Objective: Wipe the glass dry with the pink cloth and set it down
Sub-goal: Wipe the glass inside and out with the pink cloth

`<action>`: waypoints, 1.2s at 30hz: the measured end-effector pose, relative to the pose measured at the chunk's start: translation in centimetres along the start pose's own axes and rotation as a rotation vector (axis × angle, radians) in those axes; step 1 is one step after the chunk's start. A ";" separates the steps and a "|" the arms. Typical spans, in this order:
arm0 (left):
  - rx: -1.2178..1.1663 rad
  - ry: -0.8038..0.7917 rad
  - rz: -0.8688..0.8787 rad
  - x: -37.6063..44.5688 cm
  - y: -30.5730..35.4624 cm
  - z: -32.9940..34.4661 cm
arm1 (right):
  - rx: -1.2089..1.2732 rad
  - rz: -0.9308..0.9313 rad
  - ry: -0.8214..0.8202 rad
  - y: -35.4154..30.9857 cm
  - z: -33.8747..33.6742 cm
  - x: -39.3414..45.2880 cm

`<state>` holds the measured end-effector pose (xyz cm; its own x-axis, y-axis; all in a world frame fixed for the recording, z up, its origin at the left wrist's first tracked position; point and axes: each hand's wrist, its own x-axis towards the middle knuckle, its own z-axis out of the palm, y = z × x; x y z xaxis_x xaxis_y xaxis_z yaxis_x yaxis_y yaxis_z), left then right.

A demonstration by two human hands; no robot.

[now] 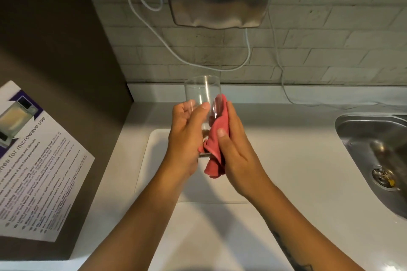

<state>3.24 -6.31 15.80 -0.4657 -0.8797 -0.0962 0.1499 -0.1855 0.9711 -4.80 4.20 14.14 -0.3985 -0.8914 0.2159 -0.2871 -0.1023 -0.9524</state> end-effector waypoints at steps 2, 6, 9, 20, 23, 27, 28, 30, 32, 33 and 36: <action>0.016 0.031 -0.017 0.7 0.8 -0.5 | 0.007 -0.023 -0.109 0.5 0.0 -0.9; 0.013 0.082 -0.030 1.2 1.4 -0.7 | -0.057 -0.104 -0.164 0.2 -0.1 -1.6; -0.019 0.105 -0.079 1.0 1.3 -0.1 | -0.212 -0.149 0.013 0.6 0.3 -1.1; -0.023 0.074 -0.027 0.7 1.5 0.0 | -0.179 -0.072 0.098 1.6 -1.5 -0.5; 0.037 0.047 0.039 0.4 1.0 0.0 | -0.185 -0.059 0.120 1.1 -0.9 -0.4; 0.040 0.047 0.038 0.8 0.9 -0.3 | -0.181 -0.067 0.137 1.3 -1.3 -0.5; 0.046 0.050 0.028 0.8 0.9 -0.3 | -0.178 -0.065 0.135 1.3 -1.4 -0.6; 0.031 0.052 -0.013 0.6 0.8 -0.2 | -0.189 -0.057 0.127 1.0 -1.3 -0.7; 0.010 0.053 -0.054 0.5 0.8 -0.1 | -0.219 -0.052 0.130 0.6 -1.1 -0.5; 0.009 0.056 -0.060 0.4 0.9 -0.1 | -0.247 -0.063 0.134 0.5 -1.1 -0.4; 0.021 0.057 -0.026 0.7 1.2 -0.1 | -0.252 -0.077 0.139 0.5 -1.3 -0.2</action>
<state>3.20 -7.20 16.83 -0.4189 -0.8983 -0.1329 0.1195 -0.1997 0.9726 -6.00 4.87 13.94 -0.4780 -0.8142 0.3296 -0.5212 -0.0392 -0.8525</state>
